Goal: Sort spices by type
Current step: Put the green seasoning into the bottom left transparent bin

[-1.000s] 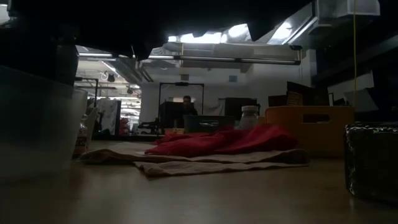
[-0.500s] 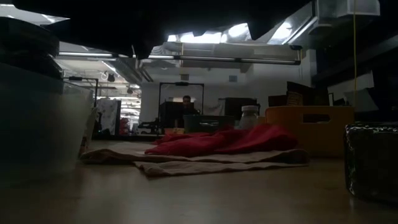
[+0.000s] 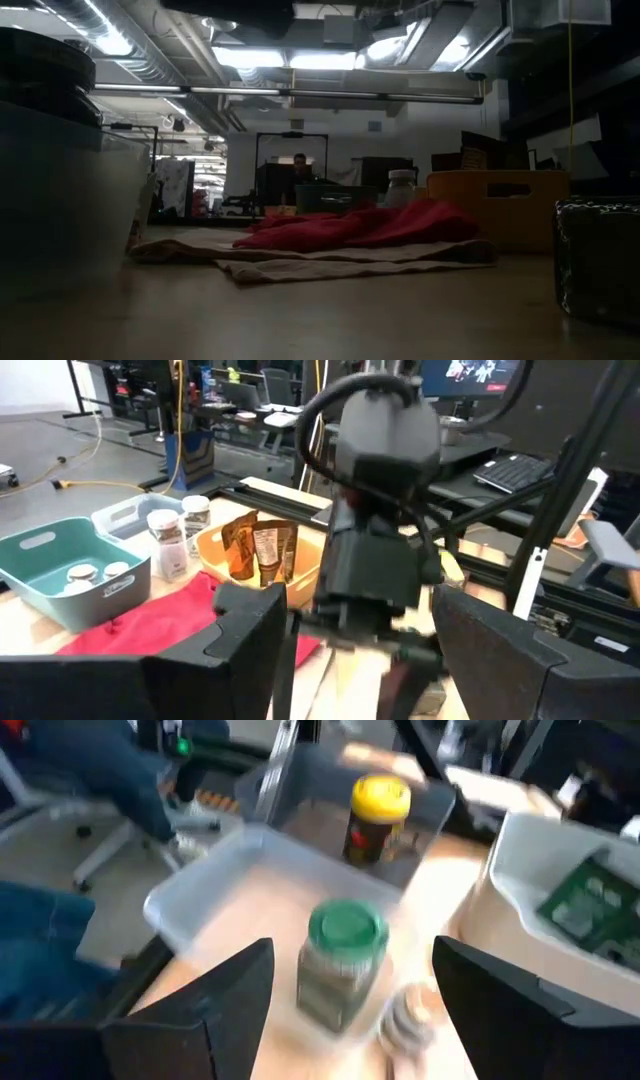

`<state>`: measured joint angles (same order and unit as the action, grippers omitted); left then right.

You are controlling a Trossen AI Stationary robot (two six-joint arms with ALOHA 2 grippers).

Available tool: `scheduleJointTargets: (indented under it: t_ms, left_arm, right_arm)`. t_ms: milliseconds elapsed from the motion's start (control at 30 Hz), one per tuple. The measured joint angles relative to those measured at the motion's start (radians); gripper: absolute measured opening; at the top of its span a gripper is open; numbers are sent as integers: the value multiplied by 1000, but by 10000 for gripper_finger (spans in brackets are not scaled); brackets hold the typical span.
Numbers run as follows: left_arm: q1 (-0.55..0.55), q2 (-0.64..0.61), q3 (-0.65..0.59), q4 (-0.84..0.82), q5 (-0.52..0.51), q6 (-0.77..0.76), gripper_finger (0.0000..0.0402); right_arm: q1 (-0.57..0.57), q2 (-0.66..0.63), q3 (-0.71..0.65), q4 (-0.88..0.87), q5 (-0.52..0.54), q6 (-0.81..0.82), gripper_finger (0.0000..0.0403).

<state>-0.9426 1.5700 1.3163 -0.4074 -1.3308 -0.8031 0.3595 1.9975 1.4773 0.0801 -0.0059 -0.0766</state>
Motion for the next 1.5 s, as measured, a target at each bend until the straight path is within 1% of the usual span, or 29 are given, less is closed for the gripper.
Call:
scheduleJointTargets:
  t_ms: [233, 300, 400, 533, 667, 733, 833, 933, 1033, 1100, 1267, 1400, 1500]
  left_arm:
    - [-11, 0, 0, -3, 21, -28, 235]
    - [-14, 0, 0, -2, 28, -28, 235]
    - [-14, 0, 0, -2, 38, -28, 235]
    - [-14, 0, 0, -2, 39, -27, 235]
    - [-14, 0, 0, -2, 41, -27, 235]
    - [-14, 0, 0, -3, 41, -27, 235]
    - [-14, 0, 0, -25, 44, -27, 235]
    - [-10, 1, 0, -51, 46, -27, 235]
    - [-5, 1, 0, -54, 45, -27, 235]
    - [2, 1, 0, -53, 45, -27, 235]
    - [25, 2, 0, -52, 45, -39, 235]
    - [45, 2, 0, -54, 63, -62, 235]
    - [55, 2, 0, -54, 72, -61, 235]
  right_arm:
    - [0, -98, 9, -249, -15, 0, 273]
    - [0, -115, 42, -366, -21, 23, 273]
    - [0, -119, 126, -589, -45, 123, 273]
    - [0, -123, 219, -840, -133, 267, 273]
    - [10, -123, 240, -963, -256, 405, 273]
    - [28, -123, 240, -1018, -284, 449, 273]
    - [69, -118, 240, -1116, -282, 464, 273]
    - [116, -115, 240, -1239, -255, 465, 273]
    - [161, -115, 240, -1336, -189, 465, 273]
    - [187, -115, 233, -1367, -153, 465, 273]
    - [235, -115, 166, -1349, -152, 464, 273]
    - [257, -114, 89, -1269, -109, 462, 273]
    - [258, -114, 34, -1164, -75, 464, 273]
